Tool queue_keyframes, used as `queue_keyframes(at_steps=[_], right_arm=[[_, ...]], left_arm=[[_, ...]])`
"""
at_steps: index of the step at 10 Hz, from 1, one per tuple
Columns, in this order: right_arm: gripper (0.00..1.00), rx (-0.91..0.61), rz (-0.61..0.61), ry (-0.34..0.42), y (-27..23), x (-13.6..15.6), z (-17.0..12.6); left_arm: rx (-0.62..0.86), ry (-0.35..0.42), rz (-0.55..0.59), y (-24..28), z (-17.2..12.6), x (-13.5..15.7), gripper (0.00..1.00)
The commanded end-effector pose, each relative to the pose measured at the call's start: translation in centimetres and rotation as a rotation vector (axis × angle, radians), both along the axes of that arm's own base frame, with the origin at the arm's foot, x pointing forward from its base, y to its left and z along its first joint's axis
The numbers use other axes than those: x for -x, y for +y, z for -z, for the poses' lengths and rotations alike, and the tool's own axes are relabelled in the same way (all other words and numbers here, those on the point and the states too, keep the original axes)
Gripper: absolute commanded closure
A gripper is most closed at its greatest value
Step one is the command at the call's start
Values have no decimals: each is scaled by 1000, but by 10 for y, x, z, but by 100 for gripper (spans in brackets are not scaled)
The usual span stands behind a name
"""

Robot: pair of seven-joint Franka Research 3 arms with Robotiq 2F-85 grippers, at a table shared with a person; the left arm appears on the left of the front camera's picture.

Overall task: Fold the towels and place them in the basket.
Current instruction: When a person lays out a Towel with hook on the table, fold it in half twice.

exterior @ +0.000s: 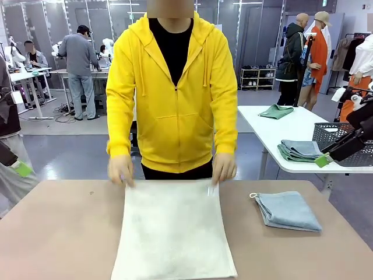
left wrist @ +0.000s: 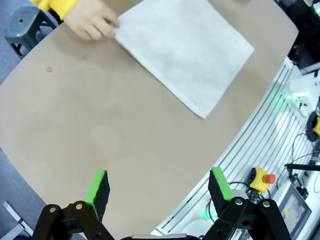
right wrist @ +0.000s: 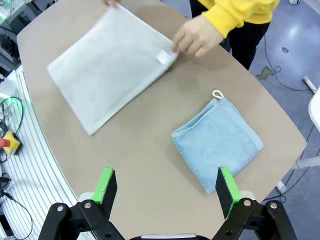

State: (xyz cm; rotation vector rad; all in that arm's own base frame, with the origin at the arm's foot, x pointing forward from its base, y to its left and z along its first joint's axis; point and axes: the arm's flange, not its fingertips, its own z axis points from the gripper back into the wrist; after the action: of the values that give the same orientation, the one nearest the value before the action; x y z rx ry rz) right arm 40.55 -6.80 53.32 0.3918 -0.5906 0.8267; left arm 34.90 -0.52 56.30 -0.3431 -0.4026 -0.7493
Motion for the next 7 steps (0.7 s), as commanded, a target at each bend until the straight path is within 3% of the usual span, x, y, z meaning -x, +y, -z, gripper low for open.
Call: queue_keyframes(at_steps=[1,7], right_arm=[[0,4,3,3,0,-3,-3],[0,4,3,3,0,-3,-3]], left_arm=[[-6,-2,1,1,-3,-2,0],[-6,-2,1,1,-3,-2,0]])
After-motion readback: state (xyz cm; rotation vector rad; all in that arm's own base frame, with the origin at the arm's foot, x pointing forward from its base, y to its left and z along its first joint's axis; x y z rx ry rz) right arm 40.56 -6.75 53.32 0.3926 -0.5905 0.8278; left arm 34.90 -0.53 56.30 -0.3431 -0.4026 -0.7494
